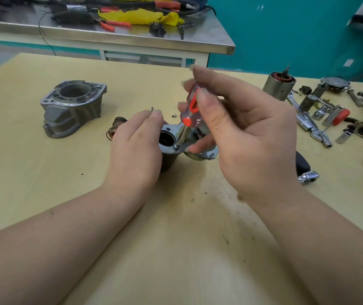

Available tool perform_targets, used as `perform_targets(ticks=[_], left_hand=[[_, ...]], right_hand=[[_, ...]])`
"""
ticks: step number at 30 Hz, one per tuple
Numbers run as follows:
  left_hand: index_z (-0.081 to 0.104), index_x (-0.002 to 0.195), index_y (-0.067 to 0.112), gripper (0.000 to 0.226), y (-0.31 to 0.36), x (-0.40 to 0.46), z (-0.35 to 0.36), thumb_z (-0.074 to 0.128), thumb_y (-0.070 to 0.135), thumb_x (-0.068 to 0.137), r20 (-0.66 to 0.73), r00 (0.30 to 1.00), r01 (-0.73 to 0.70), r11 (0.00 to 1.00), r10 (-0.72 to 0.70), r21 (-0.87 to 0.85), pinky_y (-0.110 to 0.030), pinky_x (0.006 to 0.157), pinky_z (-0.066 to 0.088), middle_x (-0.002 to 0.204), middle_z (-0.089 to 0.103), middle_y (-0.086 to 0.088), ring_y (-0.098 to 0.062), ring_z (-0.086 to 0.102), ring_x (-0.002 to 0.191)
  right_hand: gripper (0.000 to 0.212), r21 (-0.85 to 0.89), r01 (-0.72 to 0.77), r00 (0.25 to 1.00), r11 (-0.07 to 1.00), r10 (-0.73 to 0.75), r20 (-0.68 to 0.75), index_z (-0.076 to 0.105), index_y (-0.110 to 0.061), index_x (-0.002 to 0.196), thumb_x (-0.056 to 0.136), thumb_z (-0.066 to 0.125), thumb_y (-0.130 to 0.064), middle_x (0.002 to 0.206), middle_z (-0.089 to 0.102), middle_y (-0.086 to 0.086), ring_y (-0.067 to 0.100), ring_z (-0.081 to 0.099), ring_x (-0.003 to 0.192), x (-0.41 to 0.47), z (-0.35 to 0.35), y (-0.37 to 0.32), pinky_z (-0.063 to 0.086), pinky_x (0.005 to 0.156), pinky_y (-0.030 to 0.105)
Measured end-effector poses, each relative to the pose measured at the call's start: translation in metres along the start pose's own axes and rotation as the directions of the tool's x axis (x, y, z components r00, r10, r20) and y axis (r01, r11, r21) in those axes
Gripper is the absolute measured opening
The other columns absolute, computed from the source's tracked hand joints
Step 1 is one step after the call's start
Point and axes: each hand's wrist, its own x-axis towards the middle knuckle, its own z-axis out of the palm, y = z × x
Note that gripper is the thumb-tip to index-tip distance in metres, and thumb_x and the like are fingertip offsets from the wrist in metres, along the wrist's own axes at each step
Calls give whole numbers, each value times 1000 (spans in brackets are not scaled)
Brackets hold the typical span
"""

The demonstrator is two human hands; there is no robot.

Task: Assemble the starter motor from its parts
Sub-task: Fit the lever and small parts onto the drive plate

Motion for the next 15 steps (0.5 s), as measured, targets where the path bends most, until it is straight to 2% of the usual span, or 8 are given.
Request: perform_targets(ticks=[2,4,6,9,11,13,15], left_hand=[[49,82,-4,40,0,1,0,57,26,108,5,1000,-29,999,29,18,-30,55,32,71,44,-8,-15,41,67],[53,86,-6,40,-1,1,-1,56,28,108,21,998,-54,997,54,47,-32,56,32,77,47,-18,-16,44,71],[53,85,-4,40,-2,1,-2,56,29,107,20,998,-52,998,51,46,-33,57,31,75,47,-14,-16,44,71],[48,82,-2,40,-1,1,-1,57,28,107,11,1000,-20,1000,20,12,-34,58,29,74,44,-6,-17,41,70],[49,83,-4,40,-1,1,-1,57,28,107,8,1000,-20,1000,19,8,-36,61,31,74,44,-9,-16,41,70],[53,88,-7,40,-1,2,-2,55,27,108,17,998,-58,997,57,54,-31,58,34,78,47,-19,-13,43,69],[57,92,-9,38,-1,2,-2,53,25,109,31,995,-96,990,93,100,-27,56,35,86,52,-23,-10,45,70]], right_hand=[[24,-43,8,999,999,-9,-36,73,-20,117,94,76,-13,104,72,5,24,74,89,2,2,0,62,57,37],[26,-81,34,998,996,-38,-51,75,-19,114,89,81,-16,103,72,9,28,73,90,3,3,0,62,62,37],[23,-30,38,999,999,-39,-38,74,-13,117,95,75,-16,109,72,12,30,73,94,2,1,0,63,60,32],[28,21,9,1000,1000,-9,-1,68,-11,129,101,63,-6,117,73,11,26,75,100,-1,0,0,65,61,31],[29,0,0,1000,1000,0,-23,70,-12,126,97,70,-5,110,74,9,25,76,94,-1,2,1,64,60,32],[32,-68,27,998,997,-31,-60,72,-16,120,90,81,-11,101,71,1,22,73,88,2,5,1,63,66,38],[32,-139,73,995,988,-81,-59,74,-17,118,88,84,-17,100,70,-2,21,71,88,2,6,2,62,71,42]])
